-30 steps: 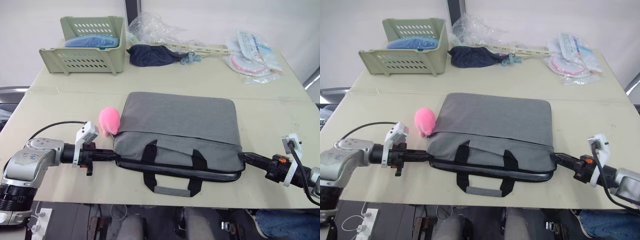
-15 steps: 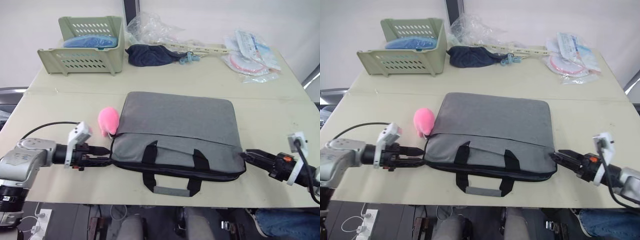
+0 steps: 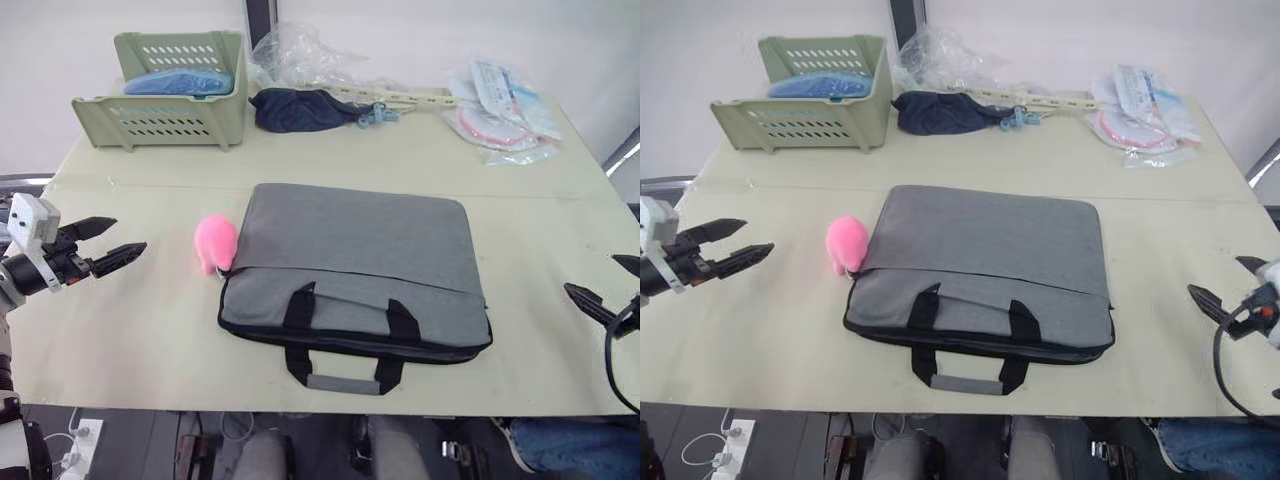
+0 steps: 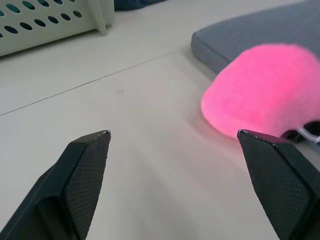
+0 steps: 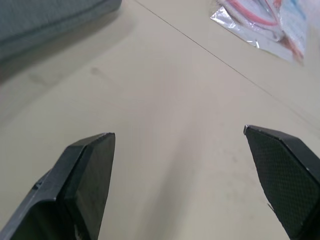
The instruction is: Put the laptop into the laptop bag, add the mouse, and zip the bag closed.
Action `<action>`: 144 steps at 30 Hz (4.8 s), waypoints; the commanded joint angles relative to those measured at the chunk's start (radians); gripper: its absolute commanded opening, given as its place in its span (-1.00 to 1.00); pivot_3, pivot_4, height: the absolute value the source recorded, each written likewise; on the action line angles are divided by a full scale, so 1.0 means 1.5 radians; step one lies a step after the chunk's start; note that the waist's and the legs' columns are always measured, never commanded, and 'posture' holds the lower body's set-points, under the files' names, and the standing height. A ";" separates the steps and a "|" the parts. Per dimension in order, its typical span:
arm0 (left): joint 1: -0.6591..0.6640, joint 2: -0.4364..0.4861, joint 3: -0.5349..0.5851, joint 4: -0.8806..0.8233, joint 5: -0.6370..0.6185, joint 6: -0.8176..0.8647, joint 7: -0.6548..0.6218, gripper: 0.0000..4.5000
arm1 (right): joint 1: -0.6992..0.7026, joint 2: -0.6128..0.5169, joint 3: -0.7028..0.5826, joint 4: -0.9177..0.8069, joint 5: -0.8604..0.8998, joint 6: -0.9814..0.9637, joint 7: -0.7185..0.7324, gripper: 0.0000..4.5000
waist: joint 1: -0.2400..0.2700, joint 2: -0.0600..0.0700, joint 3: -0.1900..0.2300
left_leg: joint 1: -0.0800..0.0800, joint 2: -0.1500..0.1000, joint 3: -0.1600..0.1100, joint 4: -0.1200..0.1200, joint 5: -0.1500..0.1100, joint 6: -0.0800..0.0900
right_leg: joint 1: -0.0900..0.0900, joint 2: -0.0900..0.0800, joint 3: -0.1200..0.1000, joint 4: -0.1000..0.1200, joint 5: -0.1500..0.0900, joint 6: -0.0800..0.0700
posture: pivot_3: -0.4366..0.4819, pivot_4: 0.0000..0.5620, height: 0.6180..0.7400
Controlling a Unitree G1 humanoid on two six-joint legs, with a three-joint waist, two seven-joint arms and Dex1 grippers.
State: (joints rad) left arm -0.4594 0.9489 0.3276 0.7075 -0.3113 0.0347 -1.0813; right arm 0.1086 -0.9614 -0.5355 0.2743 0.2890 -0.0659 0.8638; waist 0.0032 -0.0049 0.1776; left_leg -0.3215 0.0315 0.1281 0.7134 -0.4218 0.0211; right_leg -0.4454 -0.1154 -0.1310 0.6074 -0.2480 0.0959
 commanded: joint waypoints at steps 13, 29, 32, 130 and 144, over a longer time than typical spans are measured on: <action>-0.052 0.008 0.010 0.091 0.005 -0.055 -0.012 0.93 | -0.207 -0.060 0.054 -0.046 0.140 0.156 0.165 1.00 | -0.023 0.001 0.001 | 0.001 0.002 0.001 0.001 0.000 0.000 | 0.000 0.000 0.000 0.002 0.000 0.000 | -0.05 -0.47 1.00; -0.034 0.009 0.033 0.041 -0.016 -0.026 -0.016 1.00 | -0.443 0.221 0.361 -0.282 0.193 0.324 0.111 -0.97 | -0.016 0.001 0.000 | -0.004 0.000 -0.003 0.003 0.000 0.000 | -0.002 -0.001 -0.005 0.003 0.000 0.000 | -0.05 -0.47 1.00; -0.011 0.010 0.043 0.011 -0.026 -0.011 -0.019 1.00 | -0.440 0.265 0.392 -0.266 0.170 0.303 0.113 -0.97 | -0.022 0.001 0.000 | -0.004 0.001 -0.003 0.002 0.000 0.000 | -0.002 -0.001 -0.006 0.003 0.000 0.000 | -0.05 -0.47 1.00; -0.105 0.058 -0.231 -0.203 0.026 0.212 -0.174 -0.91 | -0.466 0.365 0.514 -0.002 -0.031 0.135 0.169 -1.00 | -0.033 -0.004 -0.002 | 0.004 0.004 -0.004 0.003 0.000 -0.003 | 0.000 0.001 -0.002 0.009 -0.003 -0.005 | -0.05 -0.47 1.00; -0.176 0.016 -0.226 -0.083 0.088 0.114 -0.143 -0.91 | -0.475 0.360 0.502 -0.079 0.002 0.214 0.154 -1.00 | -0.027 -0.004 -0.002 | 0.003 0.004 -0.005 0.004 0.000 -0.002 | 0.000 0.000 -0.002 0.010 -0.003 -0.005 | -0.05 -0.47 1.00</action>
State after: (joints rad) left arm -0.7002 0.9667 -0.0293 0.5670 -0.1963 0.2276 -1.3193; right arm -0.6187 -0.4130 0.2070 0.1584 0.2919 0.2016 1.0925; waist -0.0369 -0.0103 0.1745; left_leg -0.3170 0.0377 0.1213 0.7186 -0.4217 0.0174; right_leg -0.4452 -0.1147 -0.1342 0.6218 -0.2523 0.0881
